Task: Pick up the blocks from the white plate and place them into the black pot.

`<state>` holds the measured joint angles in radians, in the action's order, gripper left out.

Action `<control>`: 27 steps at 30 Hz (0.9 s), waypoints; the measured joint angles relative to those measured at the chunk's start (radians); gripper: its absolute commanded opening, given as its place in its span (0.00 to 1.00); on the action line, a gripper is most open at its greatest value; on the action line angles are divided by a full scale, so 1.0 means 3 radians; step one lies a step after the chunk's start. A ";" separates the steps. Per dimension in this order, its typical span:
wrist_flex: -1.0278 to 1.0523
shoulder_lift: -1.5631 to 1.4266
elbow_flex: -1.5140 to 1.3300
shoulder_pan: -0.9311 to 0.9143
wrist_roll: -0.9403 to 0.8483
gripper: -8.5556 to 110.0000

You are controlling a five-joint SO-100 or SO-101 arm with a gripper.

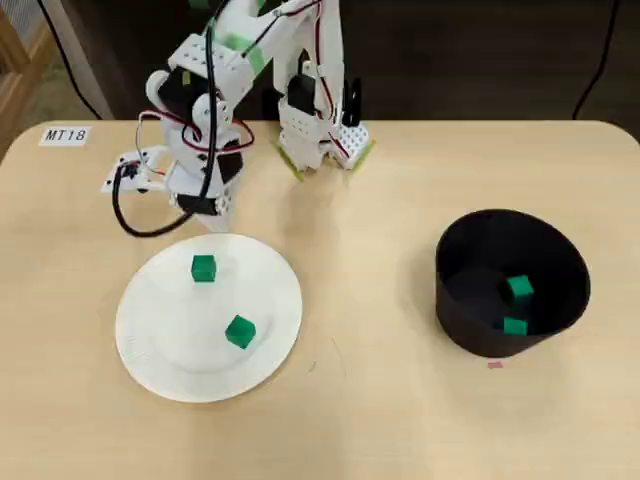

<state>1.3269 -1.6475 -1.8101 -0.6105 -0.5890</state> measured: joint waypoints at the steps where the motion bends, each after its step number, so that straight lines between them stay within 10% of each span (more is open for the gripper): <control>1: -0.0015 0.0026 0.0000 0.0005 -0.0041 0.05; 27: -0.0112 0.0394 0.0164 -0.0153 -0.0036 0.37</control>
<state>1.2931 -1.5294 -1.7610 -0.6565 -0.5998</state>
